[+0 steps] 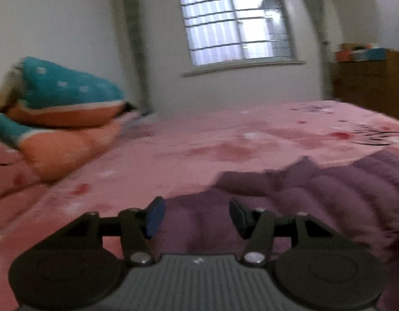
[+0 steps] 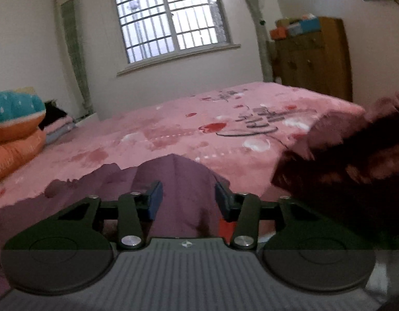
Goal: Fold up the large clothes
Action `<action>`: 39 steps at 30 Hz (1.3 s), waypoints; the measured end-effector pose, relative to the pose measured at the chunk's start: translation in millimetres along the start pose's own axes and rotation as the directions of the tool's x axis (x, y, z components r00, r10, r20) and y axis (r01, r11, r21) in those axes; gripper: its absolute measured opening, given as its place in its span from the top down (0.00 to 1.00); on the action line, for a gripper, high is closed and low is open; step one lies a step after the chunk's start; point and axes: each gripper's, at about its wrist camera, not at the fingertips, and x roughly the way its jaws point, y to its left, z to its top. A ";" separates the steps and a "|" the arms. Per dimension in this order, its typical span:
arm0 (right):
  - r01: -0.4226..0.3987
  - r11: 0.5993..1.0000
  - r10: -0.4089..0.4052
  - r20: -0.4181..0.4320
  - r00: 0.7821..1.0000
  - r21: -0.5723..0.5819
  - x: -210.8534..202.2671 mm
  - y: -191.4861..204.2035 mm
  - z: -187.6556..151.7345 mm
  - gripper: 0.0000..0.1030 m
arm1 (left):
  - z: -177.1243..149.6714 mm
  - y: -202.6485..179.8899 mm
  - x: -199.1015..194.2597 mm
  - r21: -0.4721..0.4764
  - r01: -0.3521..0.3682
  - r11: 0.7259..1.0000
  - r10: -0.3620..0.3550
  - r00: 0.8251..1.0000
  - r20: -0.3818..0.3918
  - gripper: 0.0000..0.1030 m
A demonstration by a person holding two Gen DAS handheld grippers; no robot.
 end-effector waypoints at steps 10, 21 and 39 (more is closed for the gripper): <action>-0.128 0.979 0.103 -0.158 0.982 -0.159 12.7 19.6 -51.6 0.68 | -40.9 -5.6 63.8 0.029 -0.008 1.000 0.011 0.995 -0.099 0.51; -0.103 0.970 0.065 -0.173 0.983 -0.221 24.7 30.5 -66.6 0.67 | -54.4 -4.9 74.0 0.040 0.004 0.999 0.000 0.994 -0.109 0.51; 0.040 0.999 -0.040 -0.213 0.976 -0.004 -163.9 6.4 -81.8 0.12 | -87.7 29.7 -119.4 -0.089 0.046 0.995 -0.061 0.984 -0.169 0.42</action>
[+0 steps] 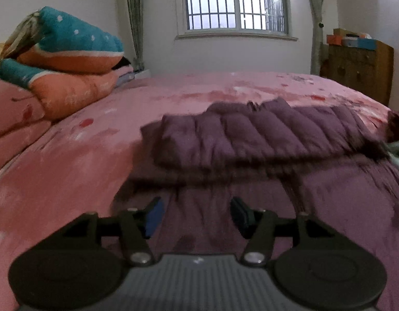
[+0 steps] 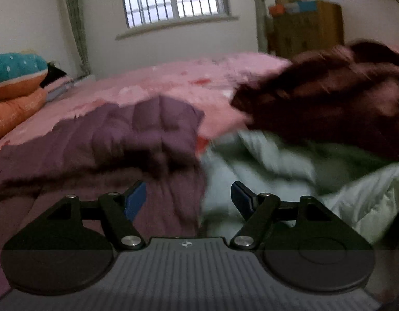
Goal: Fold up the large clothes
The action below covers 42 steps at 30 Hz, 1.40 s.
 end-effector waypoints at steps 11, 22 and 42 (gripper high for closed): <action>0.022 0.995 -0.013 -0.082 0.997 0.098 -93.8 -17.5 -63.3 0.06 | -51.9 28.8 -95.7 -0.112 -0.007 0.994 0.003 0.999 -0.033 0.27; -0.005 0.982 0.027 -0.114 0.993 0.191 -159.9 -30.2 -96.5 0.04 | -80.3 70.9 -130.3 -0.220 -0.066 0.973 0.062 0.998 -0.023 0.21; 0.009 0.953 0.049 -0.184 0.982 0.303 -158.5 -38.8 -104.3 0.00 | -108.1 157.8 -105.6 -0.446 -0.015 0.895 0.002 1.000 -0.031 0.03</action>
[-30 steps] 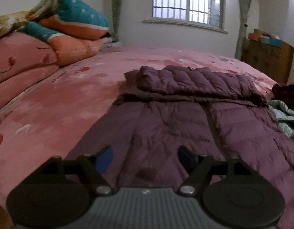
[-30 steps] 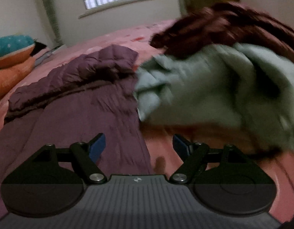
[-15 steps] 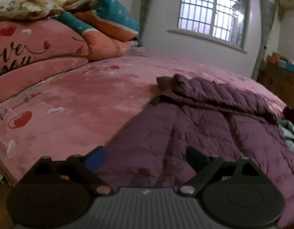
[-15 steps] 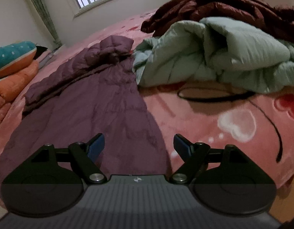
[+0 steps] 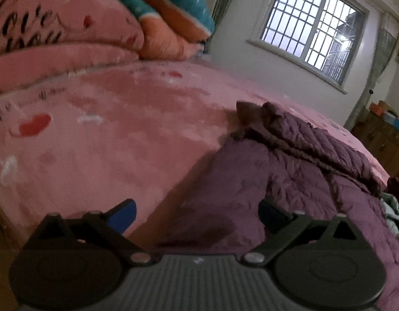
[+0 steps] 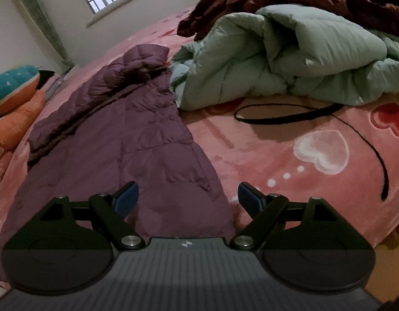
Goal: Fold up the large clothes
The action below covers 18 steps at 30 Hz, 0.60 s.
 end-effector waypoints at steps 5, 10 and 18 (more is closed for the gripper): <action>-0.045 0.999 0.045 -0.086 0.995 -0.004 12.9 1.8 -3.7 0.00 | 0.7 13.9 18.0 -0.070 -0.032 0.997 0.028 0.998 -0.058 0.03; -0.084 0.996 0.080 -0.119 0.990 -0.031 17.2 5.3 -5.6 0.00 | -2.6 15.0 31.8 -0.110 0.006 0.994 -0.020 0.992 -0.124 0.03; -0.157 0.987 0.158 -0.152 0.976 0.018 19.8 -0.9 -3.2 0.00 | -8.6 4.7 41.4 -0.084 0.045 0.995 -0.059 0.983 -0.173 0.01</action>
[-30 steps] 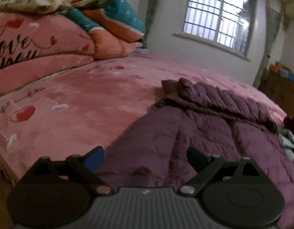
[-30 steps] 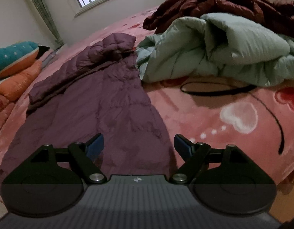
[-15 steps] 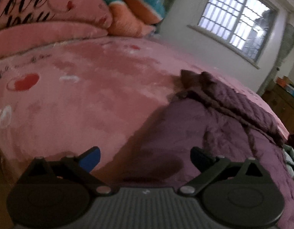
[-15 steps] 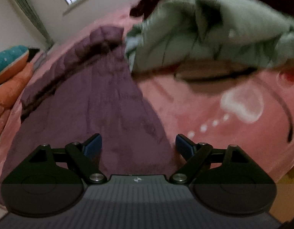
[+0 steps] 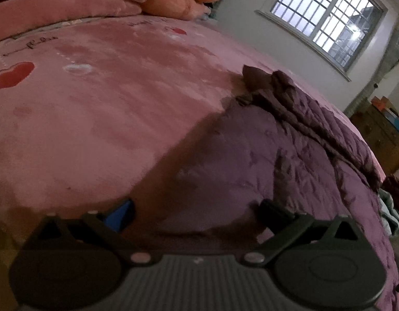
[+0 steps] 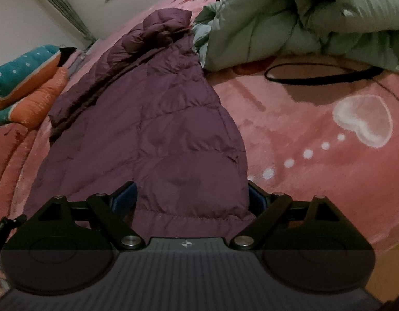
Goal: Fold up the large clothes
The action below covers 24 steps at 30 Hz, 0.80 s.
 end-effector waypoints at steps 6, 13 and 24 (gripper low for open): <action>-0.053 0.999 0.053 -0.022 0.998 0.002 0.8 1.3 -1.8 0.00 | -6.9 -16.4 2.1 0.095 0.063 0.993 -0.060 0.997 -0.039 0.02; -0.041 0.999 0.041 -0.019 0.999 -0.010 1.0 1.6 -4.3 0.00 | -9.7 -16.0 1.8 0.070 0.072 0.995 -0.072 0.997 -0.015 0.02; -0.020 0.997 0.018 -0.033 0.999 -0.073 4.4 6.3 -2.4 0.35 | -9.6 -23.1 -3.5 0.134 0.104 0.985 -0.103 0.995 -0.018 0.37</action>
